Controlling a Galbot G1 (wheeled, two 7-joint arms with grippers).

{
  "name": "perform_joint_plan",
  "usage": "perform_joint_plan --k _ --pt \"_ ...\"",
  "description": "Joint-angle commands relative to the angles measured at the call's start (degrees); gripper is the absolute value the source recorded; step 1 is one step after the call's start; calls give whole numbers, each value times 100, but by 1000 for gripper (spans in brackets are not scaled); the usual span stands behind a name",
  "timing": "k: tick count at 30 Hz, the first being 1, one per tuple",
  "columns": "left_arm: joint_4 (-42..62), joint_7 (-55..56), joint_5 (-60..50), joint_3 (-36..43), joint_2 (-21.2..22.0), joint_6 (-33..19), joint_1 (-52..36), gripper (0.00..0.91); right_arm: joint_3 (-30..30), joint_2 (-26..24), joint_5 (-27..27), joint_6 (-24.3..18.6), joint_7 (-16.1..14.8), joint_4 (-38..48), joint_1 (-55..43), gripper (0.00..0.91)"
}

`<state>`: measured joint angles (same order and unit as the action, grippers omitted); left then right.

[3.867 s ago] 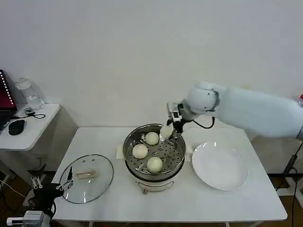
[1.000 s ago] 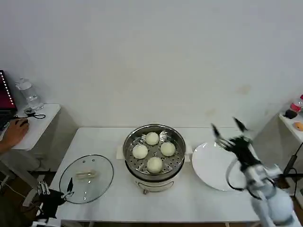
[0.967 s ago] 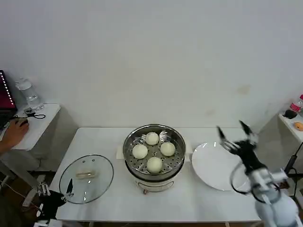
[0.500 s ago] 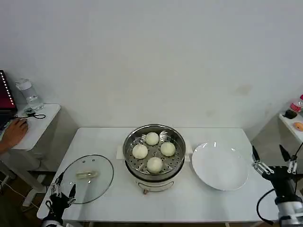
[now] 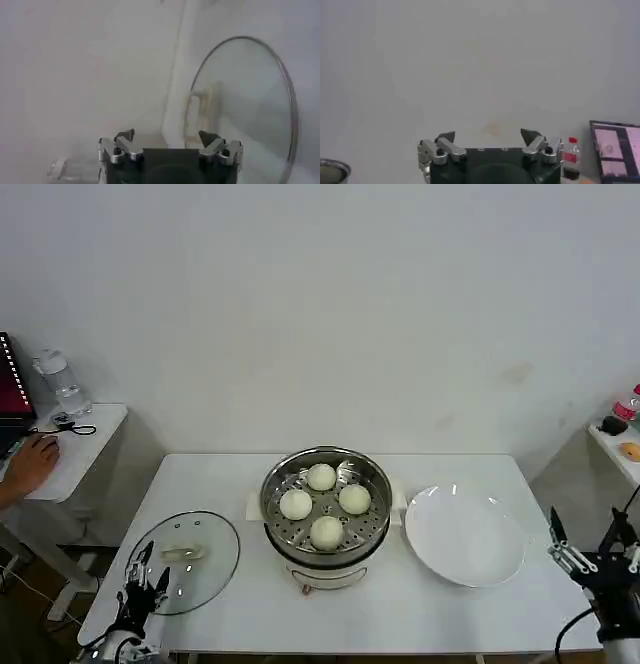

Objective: Take steamed baozi put them in steamer then cover it.

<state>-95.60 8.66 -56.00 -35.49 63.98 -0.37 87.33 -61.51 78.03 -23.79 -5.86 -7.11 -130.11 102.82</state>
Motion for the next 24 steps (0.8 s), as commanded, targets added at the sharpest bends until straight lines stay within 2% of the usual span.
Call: perform_joint_plan --k 1,24 --pt "457 -30 -200 233 -206 33 -679 907 -119 205 35 -45 -14 -203 231 907" --pt "1278 -101 -249 711 -239 105 -1655 907 -79 310 97 -4 -14 -198 210 907"
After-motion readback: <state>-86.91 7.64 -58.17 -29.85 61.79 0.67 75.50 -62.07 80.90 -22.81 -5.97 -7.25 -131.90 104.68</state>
